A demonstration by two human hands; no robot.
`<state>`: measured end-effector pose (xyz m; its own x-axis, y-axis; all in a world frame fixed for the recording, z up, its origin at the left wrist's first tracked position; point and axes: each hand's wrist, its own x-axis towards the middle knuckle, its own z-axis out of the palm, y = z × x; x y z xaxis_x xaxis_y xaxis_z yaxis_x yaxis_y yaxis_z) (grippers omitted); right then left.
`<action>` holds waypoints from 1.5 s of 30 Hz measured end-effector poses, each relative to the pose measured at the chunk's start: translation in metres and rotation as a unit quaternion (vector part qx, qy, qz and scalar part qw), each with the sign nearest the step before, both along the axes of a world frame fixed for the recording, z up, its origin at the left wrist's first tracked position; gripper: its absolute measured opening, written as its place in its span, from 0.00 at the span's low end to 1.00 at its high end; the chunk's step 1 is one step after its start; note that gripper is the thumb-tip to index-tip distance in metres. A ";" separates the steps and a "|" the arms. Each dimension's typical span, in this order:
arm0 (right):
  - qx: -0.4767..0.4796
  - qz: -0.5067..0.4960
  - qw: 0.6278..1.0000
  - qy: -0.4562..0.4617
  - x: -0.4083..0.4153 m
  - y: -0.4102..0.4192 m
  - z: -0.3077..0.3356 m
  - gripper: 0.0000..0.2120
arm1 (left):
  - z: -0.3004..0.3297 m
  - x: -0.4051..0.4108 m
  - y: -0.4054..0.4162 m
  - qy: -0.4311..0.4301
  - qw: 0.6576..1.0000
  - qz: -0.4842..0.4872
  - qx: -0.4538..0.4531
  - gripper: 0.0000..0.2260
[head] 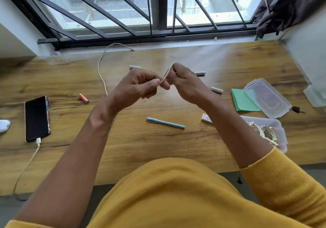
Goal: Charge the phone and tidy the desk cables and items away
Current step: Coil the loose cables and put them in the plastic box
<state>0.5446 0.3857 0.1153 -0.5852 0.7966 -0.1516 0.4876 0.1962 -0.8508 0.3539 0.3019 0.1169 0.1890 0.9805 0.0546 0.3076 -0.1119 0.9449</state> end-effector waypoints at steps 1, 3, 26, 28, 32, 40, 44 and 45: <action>-0.023 -0.009 0.999 0.048 -0.001 0.001 0.000 0.11 | -0.001 0.004 -0.001 -0.009 1.000 -0.006 -0.004 0.12; -0.091 -0.010 0.985 0.147 -0.001 0.001 0.004 0.11 | -0.003 0.010 -0.002 -0.022 1.000 -0.013 -0.016 0.12; -0.445 0.052 0.750 0.486 -0.001 0.003 0.026 0.13 | -0.031 0.024 -0.007 -0.082 0.994 0.003 -0.073 0.14; -0.423 0.068 0.774 0.465 0.000 0.003 0.026 0.12 | -0.033 0.023 -0.004 -0.057 0.996 0.022 -0.069 0.14; -0.363 0.104 0.833 0.404 0.004 0.005 0.025 0.12 | -0.036 0.012 0.003 0.020 0.995 0.085 -0.052 0.16; -0.245 0.326 0.887 0.216 0.011 0.000 0.025 0.10 | -0.021 -0.023 0.013 0.131 0.985 0.096 -0.055 0.21; -0.151 0.359 0.920 -0.039 0.004 -0.007 0.015 0.12 | -0.002 -0.026 0.016 0.124 0.990 0.032 -0.065 0.23; -0.127 0.336 0.930 -0.081 0.001 -0.010 0.013 0.13 | 0.001 -0.025 0.016 0.131 0.989 0.028 -0.066 0.21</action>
